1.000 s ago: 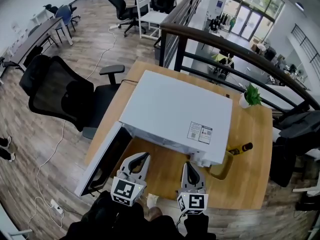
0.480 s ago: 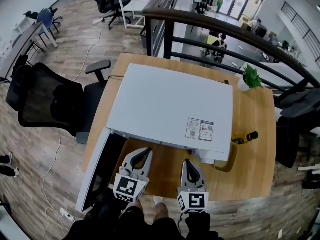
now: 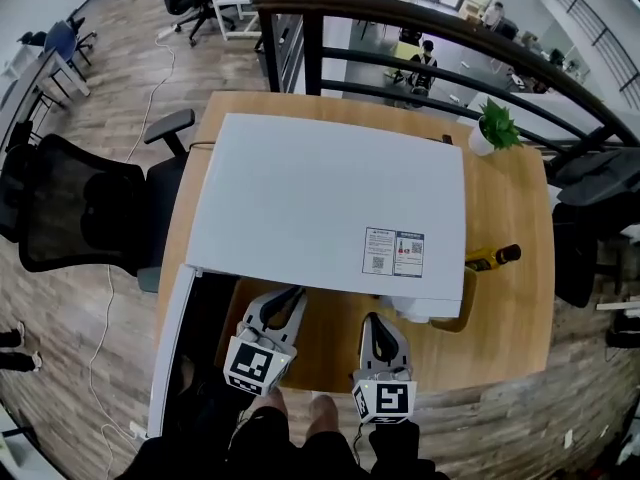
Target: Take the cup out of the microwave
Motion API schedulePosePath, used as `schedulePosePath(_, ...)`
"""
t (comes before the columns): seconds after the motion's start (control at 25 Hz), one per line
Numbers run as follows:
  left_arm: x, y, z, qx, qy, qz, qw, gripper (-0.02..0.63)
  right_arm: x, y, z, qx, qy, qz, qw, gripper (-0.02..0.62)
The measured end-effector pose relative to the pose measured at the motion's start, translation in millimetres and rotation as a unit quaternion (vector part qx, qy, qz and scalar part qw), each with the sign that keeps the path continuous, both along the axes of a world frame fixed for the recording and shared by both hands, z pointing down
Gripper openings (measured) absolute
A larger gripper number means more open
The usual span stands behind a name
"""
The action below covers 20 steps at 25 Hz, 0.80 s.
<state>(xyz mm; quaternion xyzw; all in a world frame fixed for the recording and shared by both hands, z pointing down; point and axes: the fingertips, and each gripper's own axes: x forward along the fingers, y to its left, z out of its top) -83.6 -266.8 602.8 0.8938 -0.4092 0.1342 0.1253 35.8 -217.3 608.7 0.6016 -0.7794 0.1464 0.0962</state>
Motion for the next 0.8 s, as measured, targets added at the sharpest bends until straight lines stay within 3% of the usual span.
schedulePosePath(0.04,4,-1,1,-0.001,0.002,0.011,0.9999,0.039,2,0,2,0.0,0.001,0.001,1.0,0.015)
schedulePosePath(0.08,7,-2,2,-0.003,0.004,0.017,0.9998,0.117,3,0,3,-0.001,0.001,0.004,1.0,0.015)
schedulePosePath(0.12,10,-4,5,-0.007,0.005,0.02,0.9998,0.152,5,0,4,-0.002,0.001,0.007,1.0,0.015)
schedulePosePath(0.24,15,-10,15,-0.016,0.0,0.027,0.9995,0.184,9,0,6,-0.008,-0.003,0.019,1.0,0.015)
schedulePosePath(0.8,44,-22,38,-0.035,-0.012,0.062,0.9974,0.173,31,0,16,-0.016,-0.006,0.049,0.999,0.015)
